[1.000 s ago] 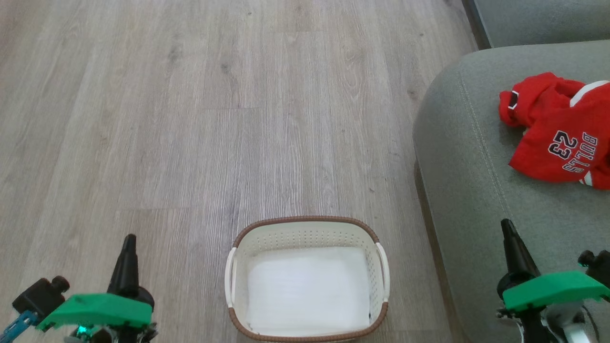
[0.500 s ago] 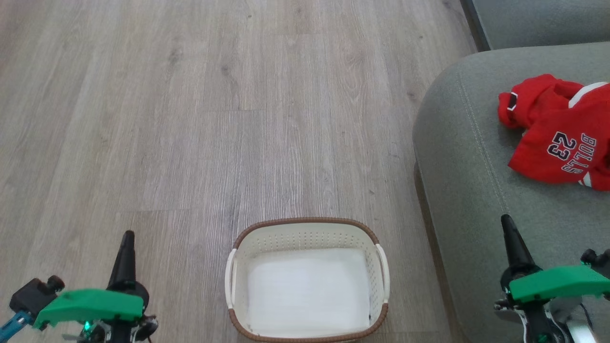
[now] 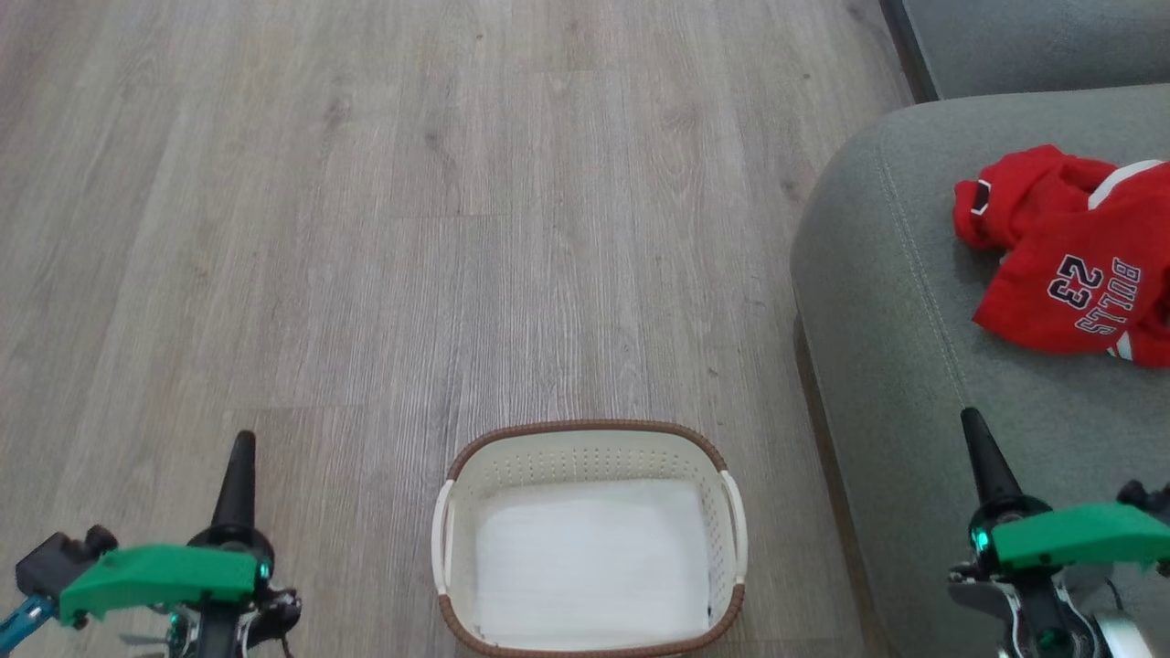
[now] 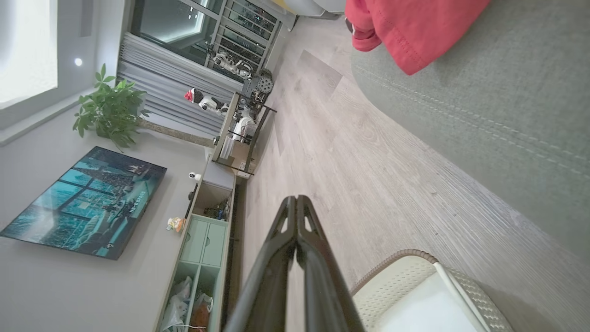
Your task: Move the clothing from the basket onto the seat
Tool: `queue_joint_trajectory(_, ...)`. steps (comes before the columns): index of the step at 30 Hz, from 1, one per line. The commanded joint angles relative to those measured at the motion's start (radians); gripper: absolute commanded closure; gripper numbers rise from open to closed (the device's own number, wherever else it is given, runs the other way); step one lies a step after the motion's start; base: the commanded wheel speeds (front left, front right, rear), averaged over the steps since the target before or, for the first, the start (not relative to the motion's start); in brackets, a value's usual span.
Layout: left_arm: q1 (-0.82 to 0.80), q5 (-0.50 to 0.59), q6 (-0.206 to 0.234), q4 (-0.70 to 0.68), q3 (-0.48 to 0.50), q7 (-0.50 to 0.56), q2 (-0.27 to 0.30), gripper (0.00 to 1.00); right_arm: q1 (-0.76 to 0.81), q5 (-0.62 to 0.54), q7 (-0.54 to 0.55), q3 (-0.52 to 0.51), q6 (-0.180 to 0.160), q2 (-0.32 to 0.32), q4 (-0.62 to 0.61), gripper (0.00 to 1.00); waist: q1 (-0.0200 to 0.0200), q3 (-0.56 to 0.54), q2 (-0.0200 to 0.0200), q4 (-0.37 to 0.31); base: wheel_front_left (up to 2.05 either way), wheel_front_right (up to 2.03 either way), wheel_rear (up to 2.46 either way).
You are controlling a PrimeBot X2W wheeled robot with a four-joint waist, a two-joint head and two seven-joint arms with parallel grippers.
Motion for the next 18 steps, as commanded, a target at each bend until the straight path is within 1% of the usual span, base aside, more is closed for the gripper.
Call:
queue_joint_trajectory(1, -0.051, -0.02, -0.008, -0.024, 0.034, 0.007, 0.003, 1.0, -0.054, 0.019, 0.006, 0.004, 0.0, 0.0, -0.03, 1.0, 0.0, 0.0, -0.0001, 0.0, 0.0, 0.0, 0.0)
queue_joint_trajectory(18, -0.078, -0.204, -0.014, -0.008, 0.06, 0.059, -0.013, 1.0, -0.076, 0.198, 0.058, -0.025, 0.0, 0.024, -0.017, 1.0, 0.0, -0.008, -0.0001, 0.0, 0.0, 0.0, 0.0)
